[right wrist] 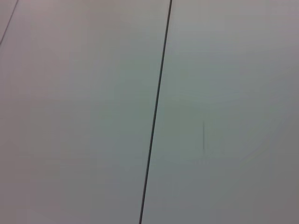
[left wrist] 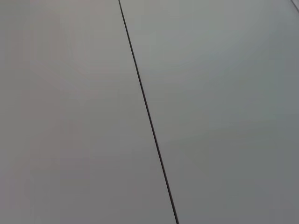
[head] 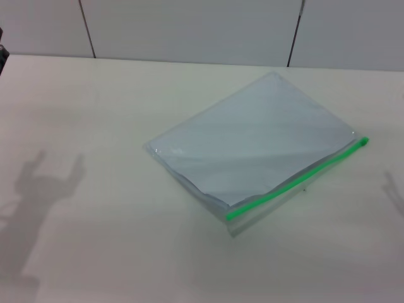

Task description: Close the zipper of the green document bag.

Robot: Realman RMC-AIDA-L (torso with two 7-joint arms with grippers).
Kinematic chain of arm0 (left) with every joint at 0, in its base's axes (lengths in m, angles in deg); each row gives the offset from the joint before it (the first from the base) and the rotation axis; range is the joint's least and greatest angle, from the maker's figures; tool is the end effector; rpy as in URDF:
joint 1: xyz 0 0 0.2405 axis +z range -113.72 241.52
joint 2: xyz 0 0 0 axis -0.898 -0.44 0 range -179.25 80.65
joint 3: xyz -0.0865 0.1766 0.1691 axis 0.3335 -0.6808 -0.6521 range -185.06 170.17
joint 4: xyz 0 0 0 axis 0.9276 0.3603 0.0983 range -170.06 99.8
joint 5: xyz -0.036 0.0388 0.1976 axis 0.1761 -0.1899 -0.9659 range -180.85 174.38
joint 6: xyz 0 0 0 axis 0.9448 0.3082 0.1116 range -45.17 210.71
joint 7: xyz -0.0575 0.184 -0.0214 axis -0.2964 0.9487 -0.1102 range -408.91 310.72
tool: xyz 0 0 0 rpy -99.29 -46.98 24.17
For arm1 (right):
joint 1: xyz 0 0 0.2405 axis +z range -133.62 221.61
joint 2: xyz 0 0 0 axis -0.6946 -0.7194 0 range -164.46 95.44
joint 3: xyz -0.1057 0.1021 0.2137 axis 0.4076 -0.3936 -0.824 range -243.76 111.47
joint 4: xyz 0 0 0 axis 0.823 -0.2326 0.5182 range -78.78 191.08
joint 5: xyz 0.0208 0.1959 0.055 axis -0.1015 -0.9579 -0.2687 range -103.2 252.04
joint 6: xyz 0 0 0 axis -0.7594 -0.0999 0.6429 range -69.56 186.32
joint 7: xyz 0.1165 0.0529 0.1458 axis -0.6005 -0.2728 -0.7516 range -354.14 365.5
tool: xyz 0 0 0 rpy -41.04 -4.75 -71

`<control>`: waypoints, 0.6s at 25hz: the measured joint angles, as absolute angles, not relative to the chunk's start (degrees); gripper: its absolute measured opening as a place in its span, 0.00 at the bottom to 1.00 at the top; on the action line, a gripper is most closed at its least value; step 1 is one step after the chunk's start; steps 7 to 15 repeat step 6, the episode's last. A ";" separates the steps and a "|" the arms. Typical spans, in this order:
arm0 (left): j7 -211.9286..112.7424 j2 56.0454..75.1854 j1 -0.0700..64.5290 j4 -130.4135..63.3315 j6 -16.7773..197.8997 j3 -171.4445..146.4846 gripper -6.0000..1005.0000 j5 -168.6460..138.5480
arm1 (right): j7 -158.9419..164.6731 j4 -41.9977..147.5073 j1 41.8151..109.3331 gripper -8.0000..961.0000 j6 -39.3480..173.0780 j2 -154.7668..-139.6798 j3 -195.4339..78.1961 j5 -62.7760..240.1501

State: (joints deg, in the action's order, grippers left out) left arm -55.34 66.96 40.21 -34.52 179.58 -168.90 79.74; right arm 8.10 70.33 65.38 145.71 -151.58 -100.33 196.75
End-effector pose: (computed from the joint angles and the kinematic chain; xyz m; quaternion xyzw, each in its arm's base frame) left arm -0.3006 0.3387 0.0783 -0.6183 -0.0403 -0.3752 0.6894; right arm 0.2704 0.3436 0.0092 -0.6780 0.0689 0.3728 0.6298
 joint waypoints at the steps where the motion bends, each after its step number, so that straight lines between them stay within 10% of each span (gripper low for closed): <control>1: -55.39 66.96 40.21 -34.52 179.58 -168.90 0.79 79.75 | 8.09 70.36 65.38 0.93 145.72 -151.58 -100.28 196.72; 15: -55.52 66.98 40.12 -34.52 179.59 -168.90 0.79 79.78 | 8.06 70.39 65.37 0.93 145.78 -151.58 -100.25 196.71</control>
